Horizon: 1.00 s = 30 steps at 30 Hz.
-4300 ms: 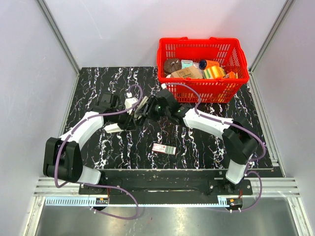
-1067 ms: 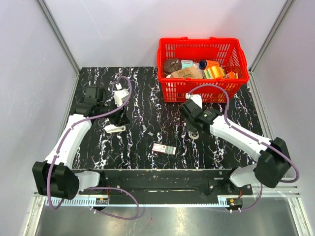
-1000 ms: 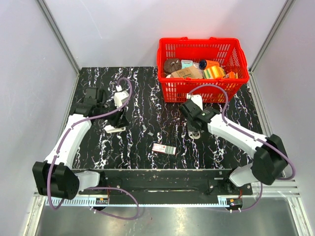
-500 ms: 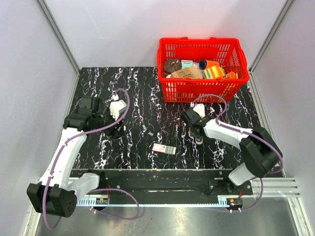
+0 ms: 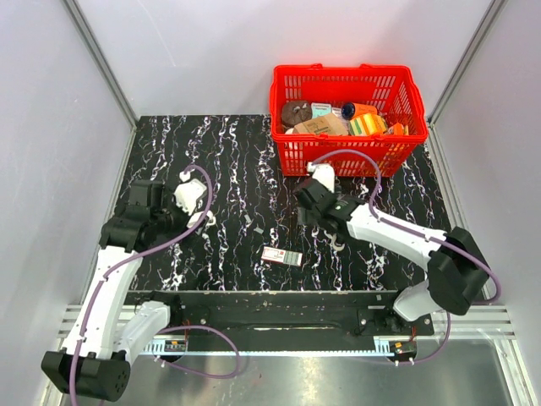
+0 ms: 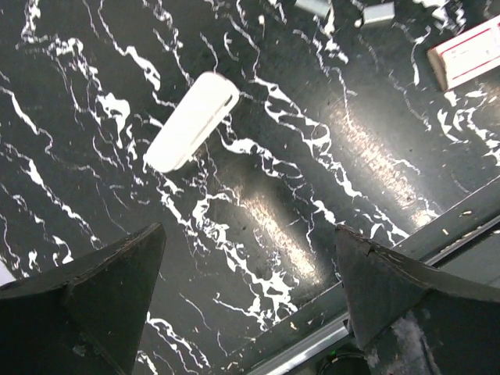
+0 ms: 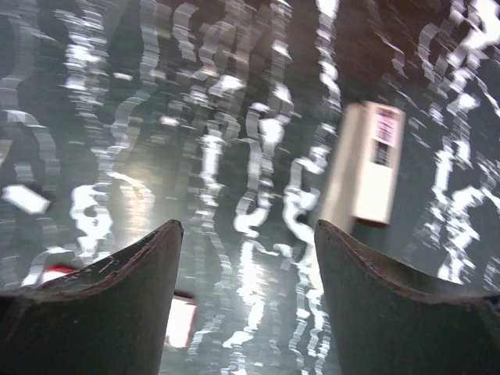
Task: Unload the staples from the stapler
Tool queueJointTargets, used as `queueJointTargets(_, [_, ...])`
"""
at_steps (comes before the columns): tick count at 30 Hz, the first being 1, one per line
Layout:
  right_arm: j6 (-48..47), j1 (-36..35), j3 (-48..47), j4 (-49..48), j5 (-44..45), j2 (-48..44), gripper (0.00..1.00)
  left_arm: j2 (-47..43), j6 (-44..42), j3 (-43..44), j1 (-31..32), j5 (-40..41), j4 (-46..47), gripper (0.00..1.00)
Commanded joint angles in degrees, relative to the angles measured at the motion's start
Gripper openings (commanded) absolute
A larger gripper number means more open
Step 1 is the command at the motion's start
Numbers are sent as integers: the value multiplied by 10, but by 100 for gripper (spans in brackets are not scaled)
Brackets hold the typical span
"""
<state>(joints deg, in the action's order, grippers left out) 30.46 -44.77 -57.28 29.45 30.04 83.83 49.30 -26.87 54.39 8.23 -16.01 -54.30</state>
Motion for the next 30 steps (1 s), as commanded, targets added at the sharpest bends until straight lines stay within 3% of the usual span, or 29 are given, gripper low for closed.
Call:
queueJointTargets(1, [-35,-34,-73,-69,-46,58,71,-38,9,-15,-2,55,-2,96])
queueJointTargets(4, [-64,-57,-107,-102,-87,127,63,-30,24,-7,-2,82,-27,99])
queueJointTargets(10, [-116,-90,-133,-124,-96,194,62,-15,44,3,-2,138,-40,99])
queueJointTargets(20, [-165,-98,-125,-174,-158,218,70,-23,54,-6,-2,157,-41,99])
queueJointTargets(30, [-201,-98,-189,-157,-178,284,73,-36,46,-17,-2,157,-48,99])
